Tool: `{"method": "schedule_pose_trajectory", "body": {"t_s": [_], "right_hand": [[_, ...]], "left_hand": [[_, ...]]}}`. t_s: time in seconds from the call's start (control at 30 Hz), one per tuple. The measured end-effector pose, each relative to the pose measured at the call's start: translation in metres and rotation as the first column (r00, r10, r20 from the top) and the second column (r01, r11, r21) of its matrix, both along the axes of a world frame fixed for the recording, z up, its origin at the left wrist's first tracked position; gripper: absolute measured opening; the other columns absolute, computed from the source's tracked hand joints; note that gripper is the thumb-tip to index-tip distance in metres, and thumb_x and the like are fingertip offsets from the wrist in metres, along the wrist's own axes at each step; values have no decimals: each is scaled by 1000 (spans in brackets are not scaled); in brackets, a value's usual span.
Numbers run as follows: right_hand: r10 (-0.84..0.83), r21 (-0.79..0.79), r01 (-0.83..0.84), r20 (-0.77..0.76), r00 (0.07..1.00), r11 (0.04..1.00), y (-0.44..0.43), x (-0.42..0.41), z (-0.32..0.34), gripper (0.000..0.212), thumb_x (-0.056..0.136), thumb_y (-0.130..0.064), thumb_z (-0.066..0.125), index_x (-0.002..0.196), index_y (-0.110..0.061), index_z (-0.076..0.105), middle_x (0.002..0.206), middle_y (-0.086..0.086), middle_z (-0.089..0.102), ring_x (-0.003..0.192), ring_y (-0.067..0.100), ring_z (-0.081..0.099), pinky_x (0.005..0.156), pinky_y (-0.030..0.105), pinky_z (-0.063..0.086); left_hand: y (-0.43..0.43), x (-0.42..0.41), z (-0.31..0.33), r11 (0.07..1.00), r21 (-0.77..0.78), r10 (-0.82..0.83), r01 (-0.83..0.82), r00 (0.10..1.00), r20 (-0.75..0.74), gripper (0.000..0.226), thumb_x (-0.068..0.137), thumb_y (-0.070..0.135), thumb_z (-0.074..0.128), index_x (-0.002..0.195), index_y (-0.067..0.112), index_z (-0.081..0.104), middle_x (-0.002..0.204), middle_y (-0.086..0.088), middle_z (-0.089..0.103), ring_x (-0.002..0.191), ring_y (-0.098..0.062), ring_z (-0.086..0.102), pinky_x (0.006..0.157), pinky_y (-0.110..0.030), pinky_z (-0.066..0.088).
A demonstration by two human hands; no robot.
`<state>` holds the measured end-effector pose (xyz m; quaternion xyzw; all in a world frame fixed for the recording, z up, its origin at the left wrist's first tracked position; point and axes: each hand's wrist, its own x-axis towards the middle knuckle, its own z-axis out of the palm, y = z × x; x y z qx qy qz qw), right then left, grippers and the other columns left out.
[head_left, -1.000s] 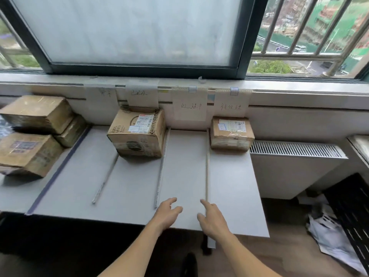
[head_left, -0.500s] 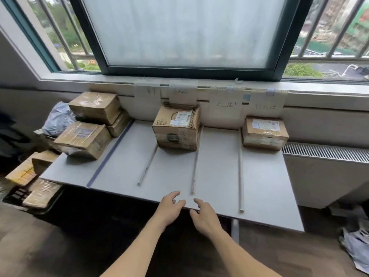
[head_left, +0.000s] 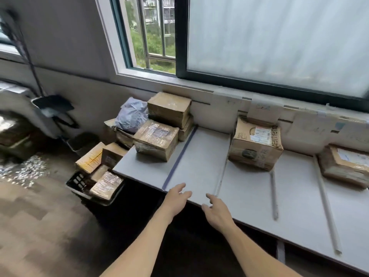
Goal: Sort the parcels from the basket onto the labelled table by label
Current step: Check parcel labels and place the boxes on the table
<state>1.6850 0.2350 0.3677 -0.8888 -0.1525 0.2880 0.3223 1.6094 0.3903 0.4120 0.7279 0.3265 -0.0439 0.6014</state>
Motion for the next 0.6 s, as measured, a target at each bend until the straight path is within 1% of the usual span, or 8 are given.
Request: {"method": "schedule_pose_trajectory", "body": {"t_s": [0.17, 0.27, 0.37, 0.5, 0.6], "right_hand": [[20, 6, -20, -25, 999, 1000, 77, -9, 4, 58, 105, -31, 51, 159, -19, 36, 160, 4, 43, 137, 19, 52, 112, 30, 39], [10, 20, -9, -45, 999, 1000, 115, 0, 3, 57, 104, -29, 51, 158, -18, 37, 159, 6, 44, 141, 21, 48, 116, 33, 38], [-32, 56, 36, -76, 997, 998, 154, 20, 1, 54, 104, -26, 51, 157, -16, 39, 155, 9, 47, 142, 23, 47, 114, 33, 36], [-103, 144, 121, -130, 986, 982, 208, 59, -7, 53, 103, -24, 54, 153, -13, 45, 150, 11, 54, 136, 25, 52, 113, 36, 40], [-161, 174, 190, -169, 972, 966, 242, 88, -6, 51, 103, -25, 54, 151, -9, 47, 145, 15, 57, 131, 29, 55, 109, 37, 42]], "left_hand": [[76, -12, 3, 997, -45, 58, -56, 998, 38, 56, 104, 21, 58, 157, 13, 40, 160, -2, 41, 143, -12, 41, 109, -25, 32], [114, -6, -3, 996, -53, 74, -73, 997, 18, 60, 103, 24, 59, 158, 14, 38, 163, -7, 38, 149, -19, 37, 108, -27, 32], [149, 9, -1, 995, -22, 93, -93, 996, 10, 59, 103, 24, 60, 157, 14, 39, 162, -9, 39, 149, -20, 38, 108, -28, 33], [198, 35, 8, 994, 42, 101, -102, 995, 5, 58, 103, 22, 61, 157, 12, 41, 160, -7, 43, 147, -18, 41, 103, -22, 33], [236, 50, 14, 990, 89, 109, -105, 993, -38, 58, 102, 21, 62, 156, 11, 41, 160, -8, 43, 146, -19, 42, 103, -20, 32]]}}
